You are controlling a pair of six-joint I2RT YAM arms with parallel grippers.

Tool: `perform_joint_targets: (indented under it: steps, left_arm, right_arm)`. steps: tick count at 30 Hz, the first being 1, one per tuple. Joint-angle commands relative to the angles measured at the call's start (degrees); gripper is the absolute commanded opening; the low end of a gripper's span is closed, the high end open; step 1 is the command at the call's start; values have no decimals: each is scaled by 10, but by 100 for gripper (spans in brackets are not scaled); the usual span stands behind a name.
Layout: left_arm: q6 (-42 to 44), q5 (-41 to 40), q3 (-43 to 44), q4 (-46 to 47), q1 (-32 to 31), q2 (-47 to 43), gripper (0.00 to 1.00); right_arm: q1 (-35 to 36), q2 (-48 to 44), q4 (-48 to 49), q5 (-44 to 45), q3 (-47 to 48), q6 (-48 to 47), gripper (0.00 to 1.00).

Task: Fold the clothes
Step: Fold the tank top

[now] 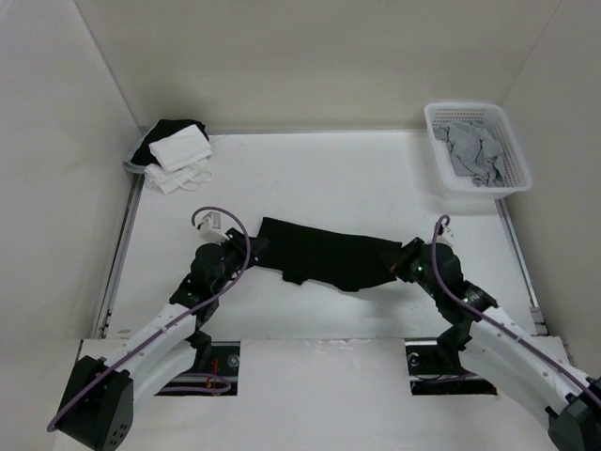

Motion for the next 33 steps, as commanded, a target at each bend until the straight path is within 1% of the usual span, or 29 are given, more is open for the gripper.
perform_joint_targets:
  steps: [1,5,8,11,15,18,26,28,29,30,32,33]
  left_arm:
    - [-10,-18,24,28,-22,-6,28]
    - [-12,-22,23,21,-34,-19,28]
    - [-12,-16,21,13,-28,-33,29]
    - [-7,-9,21,2,-21,-48,29]
    - [-2,15,33,-24,1,-51,30]
    - [-6,29,30,-27,18,-59,30]
    - [-7,60,19,-49,81,-123,31]
    - [-7,62,19,-56,88,-130,31]
    - [-7,59,20,-57,88,-131,31]
    - [-7,57,20,-57,86,-131,32]
    - [-12,51,20,-52,86,-131,32]
    - [-12,45,21,-52,86,-131,33]
  right_arm:
    - [20,-23,-134,34,62,-26,4]
    - [63,42,-153,45,147,-38,4]
    - [106,131,-147,64,228,-47,5]
    - [128,222,-139,66,305,-53,5]
    - [145,320,-139,72,393,-59,5]
    - [159,400,-139,70,459,-63,5]
    - [203,631,-148,37,645,-77,6]
    - [215,689,-157,27,697,-82,7]
    - [220,711,-160,22,717,-82,9]
    - [225,733,-160,20,736,-82,14]
    - [235,755,-155,13,763,-82,30]
    - [238,756,-148,13,768,-83,41]
